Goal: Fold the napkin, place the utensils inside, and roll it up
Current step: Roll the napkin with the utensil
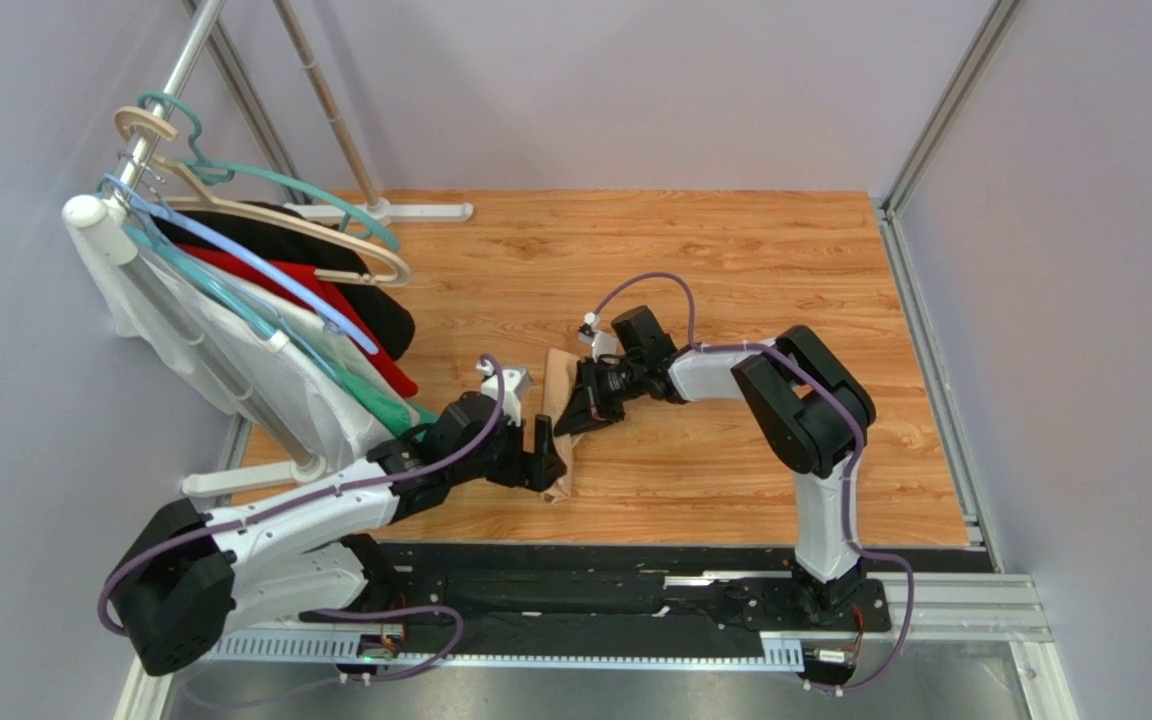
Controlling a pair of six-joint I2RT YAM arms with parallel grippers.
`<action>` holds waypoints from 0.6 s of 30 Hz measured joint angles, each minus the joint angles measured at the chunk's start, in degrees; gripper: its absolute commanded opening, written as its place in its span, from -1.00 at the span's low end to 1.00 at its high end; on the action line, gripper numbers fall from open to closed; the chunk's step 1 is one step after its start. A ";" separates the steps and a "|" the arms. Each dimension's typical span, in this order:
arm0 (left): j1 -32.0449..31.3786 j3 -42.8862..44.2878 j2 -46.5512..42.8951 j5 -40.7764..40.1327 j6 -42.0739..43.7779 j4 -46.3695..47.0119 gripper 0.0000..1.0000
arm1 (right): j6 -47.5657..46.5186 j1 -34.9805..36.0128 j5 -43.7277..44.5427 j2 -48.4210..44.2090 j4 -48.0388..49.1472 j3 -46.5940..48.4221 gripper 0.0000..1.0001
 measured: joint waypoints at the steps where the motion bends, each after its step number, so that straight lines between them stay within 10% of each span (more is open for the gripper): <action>1: 1.22 -1.16 0.24 1.01 -0.66 1.22 0.66 | -0.28 -0.09 -0.31 0.09 0.15 0.00 -1.00; 18: 9.77 -12.02 15.58 13.46 -15.58 33.73 0.29 | -0.74 -1.42 -5.16 1.60 6.29 -1.70 -1.00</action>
